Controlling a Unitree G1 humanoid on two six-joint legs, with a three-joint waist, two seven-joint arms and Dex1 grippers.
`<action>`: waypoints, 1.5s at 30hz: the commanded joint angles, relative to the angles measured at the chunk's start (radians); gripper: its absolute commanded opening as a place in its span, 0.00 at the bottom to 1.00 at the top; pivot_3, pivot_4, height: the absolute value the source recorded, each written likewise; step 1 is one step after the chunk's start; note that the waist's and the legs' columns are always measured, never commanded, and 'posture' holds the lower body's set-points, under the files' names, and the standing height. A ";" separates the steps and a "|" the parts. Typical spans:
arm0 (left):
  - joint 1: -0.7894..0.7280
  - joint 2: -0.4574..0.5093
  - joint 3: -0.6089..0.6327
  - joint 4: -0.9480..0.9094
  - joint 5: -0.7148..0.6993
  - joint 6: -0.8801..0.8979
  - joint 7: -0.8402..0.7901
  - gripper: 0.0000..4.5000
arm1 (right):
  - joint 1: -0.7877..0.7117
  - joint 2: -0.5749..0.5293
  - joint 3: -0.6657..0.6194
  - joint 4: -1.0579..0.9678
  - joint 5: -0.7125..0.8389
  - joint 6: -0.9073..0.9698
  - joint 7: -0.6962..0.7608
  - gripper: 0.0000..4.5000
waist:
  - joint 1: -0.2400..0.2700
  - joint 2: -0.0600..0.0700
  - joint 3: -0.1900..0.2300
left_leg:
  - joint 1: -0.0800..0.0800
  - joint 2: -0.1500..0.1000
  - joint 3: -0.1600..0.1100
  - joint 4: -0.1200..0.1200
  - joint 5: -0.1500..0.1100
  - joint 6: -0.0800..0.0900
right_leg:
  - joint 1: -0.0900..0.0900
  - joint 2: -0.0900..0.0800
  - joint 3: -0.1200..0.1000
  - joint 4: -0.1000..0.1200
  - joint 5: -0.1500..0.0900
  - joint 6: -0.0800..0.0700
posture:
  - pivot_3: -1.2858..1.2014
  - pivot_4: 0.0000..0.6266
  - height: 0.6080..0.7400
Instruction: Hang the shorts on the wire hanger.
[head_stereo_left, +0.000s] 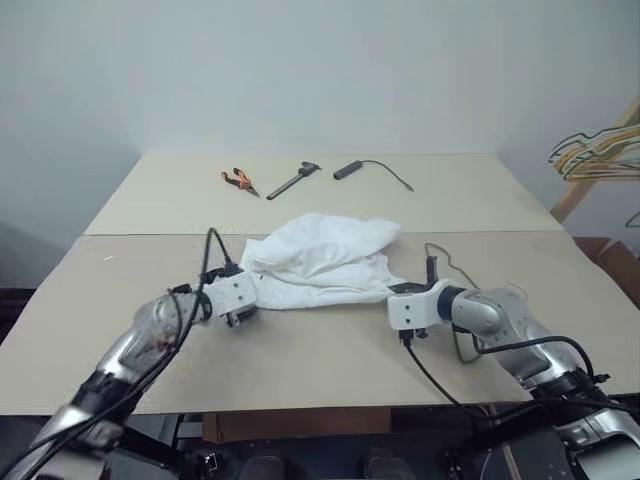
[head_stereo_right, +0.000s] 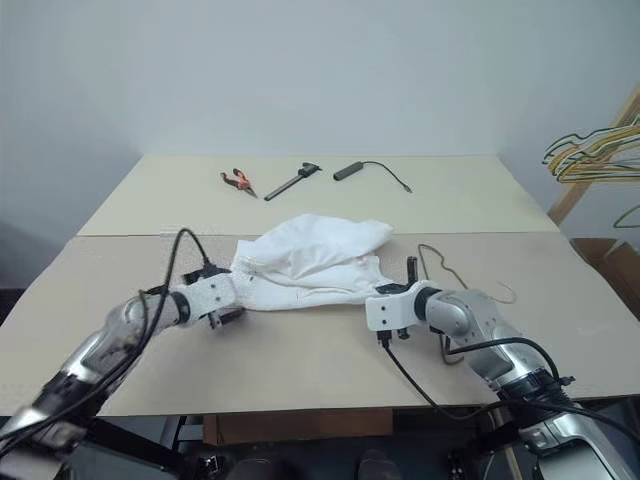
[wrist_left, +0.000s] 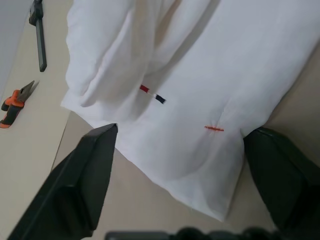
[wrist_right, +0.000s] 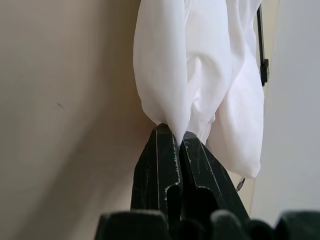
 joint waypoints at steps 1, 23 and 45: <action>-0.069 -0.045 -0.017 0.163 0.051 -0.067 0.017 0.66 | -0.003 -0.012 -0.047 -0.050 0.016 0.010 0.003 0.00 | -0.003 0.000 0.000 | 0.000 0.000 0.000 0.000 0.000 0.000 | 0.000 0.000 0.000 0.000 0.000 0.000 | 0.51 0.00 1.00; -0.691 -0.178 0.256 0.571 0.108 -0.349 0.807 0.01 | -0.522 0.285 -0.231 0.411 -0.056 -0.004 -0.839 0.00 | -0.036 -0.010 0.007 | -0.021 -0.001 -0.009 0.003 0.012 0.000 | -0.022 -0.002 0.001 0.003 0.018 0.001 | 0.51 0.00 1.00; 0.620 0.589 0.494 -0.577 -0.664 -0.150 -0.608 0.01 | -0.209 -0.073 0.056 0.571 0.061 -0.832 -0.272 0.00 | -0.129 0.001 0.003 | 0.033 0.002 0.015 0.000 -0.010 0.013 | 0.020 -0.012 0.004 0.001 -0.006 0.007 | 0.51 0.00 1.00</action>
